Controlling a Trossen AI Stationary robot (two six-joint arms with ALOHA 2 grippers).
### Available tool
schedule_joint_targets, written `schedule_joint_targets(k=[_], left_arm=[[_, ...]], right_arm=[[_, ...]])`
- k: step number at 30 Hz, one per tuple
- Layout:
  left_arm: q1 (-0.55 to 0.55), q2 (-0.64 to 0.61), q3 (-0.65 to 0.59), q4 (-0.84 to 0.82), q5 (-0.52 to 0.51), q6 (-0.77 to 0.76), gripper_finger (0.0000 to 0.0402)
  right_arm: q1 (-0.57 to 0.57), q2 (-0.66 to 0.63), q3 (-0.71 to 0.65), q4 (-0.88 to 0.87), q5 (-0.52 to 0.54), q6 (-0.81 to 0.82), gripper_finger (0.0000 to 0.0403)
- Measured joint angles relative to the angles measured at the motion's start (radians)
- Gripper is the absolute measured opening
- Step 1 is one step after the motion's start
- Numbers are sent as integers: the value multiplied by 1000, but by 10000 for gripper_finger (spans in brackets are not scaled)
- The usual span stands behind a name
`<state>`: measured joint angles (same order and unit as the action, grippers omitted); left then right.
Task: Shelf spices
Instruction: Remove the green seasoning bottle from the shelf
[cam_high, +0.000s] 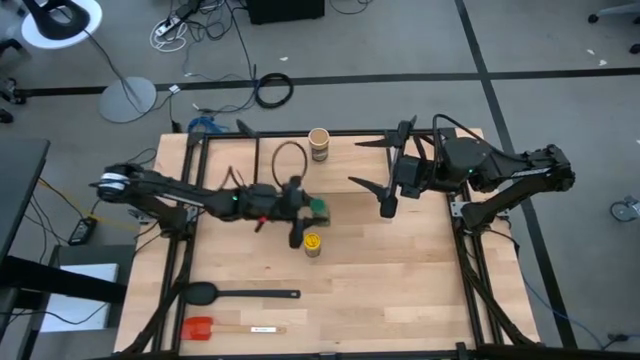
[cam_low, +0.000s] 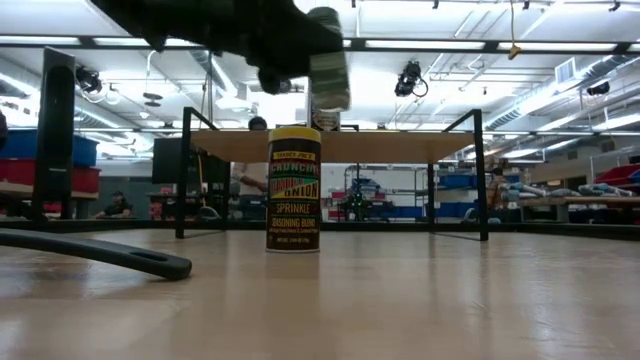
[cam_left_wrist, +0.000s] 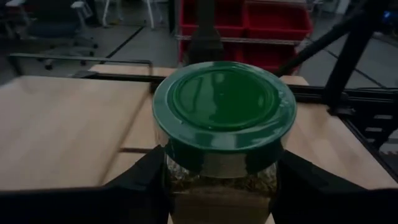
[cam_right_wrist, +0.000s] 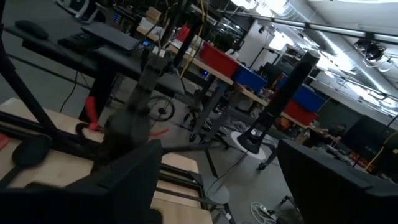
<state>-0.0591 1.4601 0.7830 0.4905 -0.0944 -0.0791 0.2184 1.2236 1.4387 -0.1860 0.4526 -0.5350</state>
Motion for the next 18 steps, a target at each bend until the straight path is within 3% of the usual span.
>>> schedule_joint_targets(k=[9,18], left_arm=[[-63,194,100,48,1,40,195],[-87,374,274,-92,-62,71,195]], right_arm=[[0,0,0,2,0,7,302],[2,0,0,-5,0,54,295]])
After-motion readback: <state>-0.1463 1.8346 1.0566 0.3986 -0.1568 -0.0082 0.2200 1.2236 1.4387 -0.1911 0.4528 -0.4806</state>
